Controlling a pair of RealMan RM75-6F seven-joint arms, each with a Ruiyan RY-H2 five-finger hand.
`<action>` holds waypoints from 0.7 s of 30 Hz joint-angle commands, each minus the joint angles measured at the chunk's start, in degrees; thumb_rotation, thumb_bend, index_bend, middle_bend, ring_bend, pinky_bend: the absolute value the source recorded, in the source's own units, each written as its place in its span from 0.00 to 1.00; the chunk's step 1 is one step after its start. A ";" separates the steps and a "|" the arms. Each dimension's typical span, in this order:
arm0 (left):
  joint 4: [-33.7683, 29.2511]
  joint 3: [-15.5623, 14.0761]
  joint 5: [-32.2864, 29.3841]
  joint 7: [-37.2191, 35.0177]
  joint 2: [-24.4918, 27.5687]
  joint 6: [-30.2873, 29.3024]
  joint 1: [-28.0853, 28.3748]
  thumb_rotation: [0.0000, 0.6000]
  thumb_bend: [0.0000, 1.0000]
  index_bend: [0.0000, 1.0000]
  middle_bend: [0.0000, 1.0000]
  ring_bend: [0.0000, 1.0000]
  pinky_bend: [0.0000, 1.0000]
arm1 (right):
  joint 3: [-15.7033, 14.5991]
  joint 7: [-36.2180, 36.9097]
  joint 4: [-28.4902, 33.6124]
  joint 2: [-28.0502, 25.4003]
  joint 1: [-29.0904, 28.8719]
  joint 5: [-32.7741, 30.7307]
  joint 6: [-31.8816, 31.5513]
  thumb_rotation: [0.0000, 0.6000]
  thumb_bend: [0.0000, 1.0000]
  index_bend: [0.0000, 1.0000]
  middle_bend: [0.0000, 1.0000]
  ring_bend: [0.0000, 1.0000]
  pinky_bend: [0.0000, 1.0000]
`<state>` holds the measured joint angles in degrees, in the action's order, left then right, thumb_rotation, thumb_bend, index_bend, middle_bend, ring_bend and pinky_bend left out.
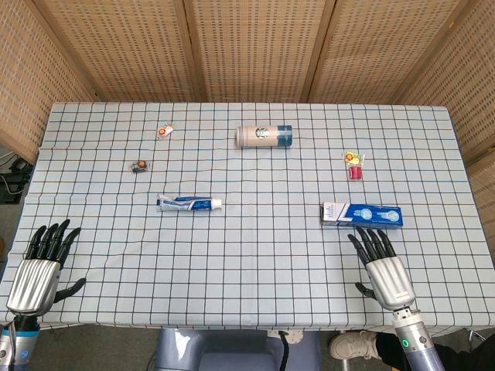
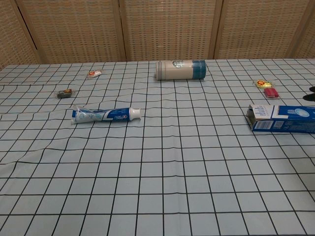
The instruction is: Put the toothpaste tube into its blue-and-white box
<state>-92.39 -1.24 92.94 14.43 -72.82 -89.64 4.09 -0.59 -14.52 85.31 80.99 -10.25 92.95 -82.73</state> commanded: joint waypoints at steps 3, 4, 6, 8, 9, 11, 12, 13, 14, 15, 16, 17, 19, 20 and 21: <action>-0.10 0.13 -0.11 -0.13 0.06 -0.17 -0.19 1.00 0.15 0.08 0.00 0.00 0.00 | -0.01 0.18 0.09 -0.11 0.00 0.14 0.09 1.00 0.18 0.09 0.00 0.00 0.03; -0.19 0.15 -0.13 -0.19 0.09 -0.18 -0.23 1.00 0.15 0.08 0.00 0.00 0.00 | -0.01 0.21 0.13 -0.14 0.01 0.17 0.08 1.00 0.18 0.09 0.00 0.00 0.03; -0.36 0.16 0.00 -0.38 0.14 -0.13 -0.21 1.00 0.15 0.08 0.00 0.00 0.00 | -0.02 0.33 0.23 -0.18 0.03 0.22 0.09 1.00 0.18 0.09 0.00 0.00 0.03; -0.47 0.18 0.09 -0.44 0.17 0.07 -0.12 1.00 0.15 0.08 0.00 0.00 0.00 | 0.07 0.33 0.16 -0.18 0.01 0.13 0.20 1.00 0.18 0.09 0.00 0.00 0.03; -0.52 0.18 0.08 -0.50 0.18 0.15 -0.10 1.00 0.15 0.08 0.00 0.00 0.00 | 0.16 0.37 0.12 -0.17 -0.01 -0.02 0.31 1.00 0.18 0.09 0.00 0.00 0.03; -0.52 0.24 0.03 -0.64 0.19 0.27 -0.07 1.00 0.15 0.08 0.00 0.00 0.00 | 0.26 0.47 0.11 -0.18 -0.03 -0.15 0.40 1.00 0.18 0.09 0.00 0.00 0.03; -0.48 0.30 -0.04 -0.70 0.18 0.33 -0.06 1.00 0.15 0.08 0.00 0.00 0.00 | 0.31 0.49 0.11 -0.18 -0.03 -0.20 0.42 1.00 0.18 0.09 0.00 0.00 0.03; -0.46 0.35 -0.10 -0.73 0.18 0.37 -0.03 1.00 0.15 0.08 0.00 0.00 0.00 | 0.34 0.46 0.11 -0.18 -0.03 -0.23 0.45 1.00 0.18 0.09 0.00 0.00 0.03; -0.43 0.40 -0.18 -0.77 0.18 0.43 -0.03 1.00 0.15 0.08 0.00 0.00 0.00 | 0.36 0.42 0.10 -0.19 -0.02 -0.28 0.48 1.00 0.18 0.09 0.00 0.00 0.03; -0.41 0.43 -0.23 -0.82 0.18 0.46 -0.02 1.00 0.15 0.09 0.00 0.00 0.00 | 0.36 0.41 0.09 -0.18 -0.01 -0.29 0.50 1.00 0.18 0.09 0.00 0.00 0.03; -0.39 0.50 -0.28 -0.88 0.19 0.53 0.02 1.00 0.16 0.09 0.00 0.00 0.00 | 0.36 0.42 0.06 -0.16 -0.02 -0.31 0.56 1.00 0.18 0.09 0.00 0.00 0.03; -0.36 0.60 -0.25 -1.04 0.17 0.50 0.07 1.00 0.16 0.09 0.00 0.00 0.00 | 0.37 0.40 0.00 -0.13 -0.04 -0.33 0.63 1.00 0.18 0.09 0.00 0.00 0.03; -0.22 0.83 0.02 -1.50 -0.04 0.14 0.11 1.00 0.16 0.10 0.00 0.00 0.00 | 0.39 0.37 -0.14 -0.10 -0.08 -0.38 0.78 1.00 0.18 0.09 0.00 0.00 0.03; -0.16 0.91 0.16 -1.69 -0.13 -0.07 0.10 1.00 0.16 0.10 0.00 0.00 0.00 | 0.39 0.39 -0.17 -0.13 -0.11 -0.37 0.84 1.00 0.18 0.09 0.00 0.00 0.03; -0.20 0.97 0.17 -1.79 -0.15 -0.13 0.09 1.00 0.16 0.10 0.00 0.00 0.00 | 0.43 0.42 -0.15 -0.17 -0.12 -0.35 0.82 1.00 0.18 0.09 0.00 0.00 0.03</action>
<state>-92.59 -0.33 93.08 12.69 -72.93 -89.72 4.18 -0.16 -14.10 85.16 80.82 -10.37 92.60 -81.91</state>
